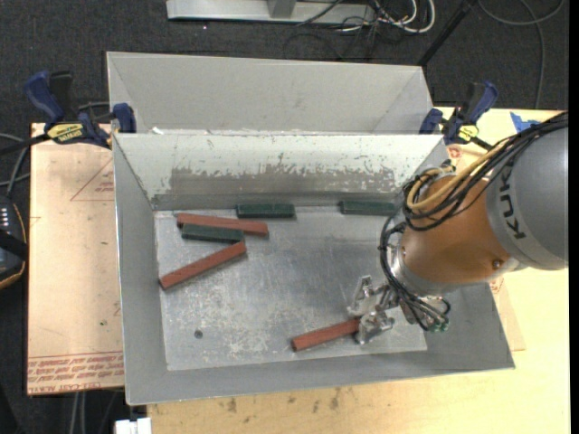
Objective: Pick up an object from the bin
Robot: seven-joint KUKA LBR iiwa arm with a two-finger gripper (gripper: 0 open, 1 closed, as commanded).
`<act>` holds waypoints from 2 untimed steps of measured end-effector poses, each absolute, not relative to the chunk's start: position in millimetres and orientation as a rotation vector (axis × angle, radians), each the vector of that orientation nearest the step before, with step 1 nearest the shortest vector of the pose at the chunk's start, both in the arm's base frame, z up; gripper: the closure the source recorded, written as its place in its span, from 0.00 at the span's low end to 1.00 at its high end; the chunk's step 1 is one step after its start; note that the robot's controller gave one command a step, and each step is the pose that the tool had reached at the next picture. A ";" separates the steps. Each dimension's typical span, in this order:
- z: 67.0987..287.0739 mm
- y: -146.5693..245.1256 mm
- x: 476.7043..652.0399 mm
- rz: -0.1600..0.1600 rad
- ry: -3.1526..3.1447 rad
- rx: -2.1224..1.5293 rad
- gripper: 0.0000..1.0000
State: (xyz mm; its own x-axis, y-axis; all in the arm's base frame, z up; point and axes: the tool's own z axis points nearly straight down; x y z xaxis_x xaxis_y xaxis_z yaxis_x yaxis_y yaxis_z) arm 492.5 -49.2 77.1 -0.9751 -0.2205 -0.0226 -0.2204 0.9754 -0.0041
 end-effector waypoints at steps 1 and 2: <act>77.1 -49.2 492.5 -0.003 3.099 -0.347 1.00; 228.6 -66.8 492.3 0.000 3.114 -0.385 1.00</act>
Offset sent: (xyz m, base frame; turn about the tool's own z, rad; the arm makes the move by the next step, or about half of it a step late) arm -0.0014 -0.0178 0.1513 -0.0261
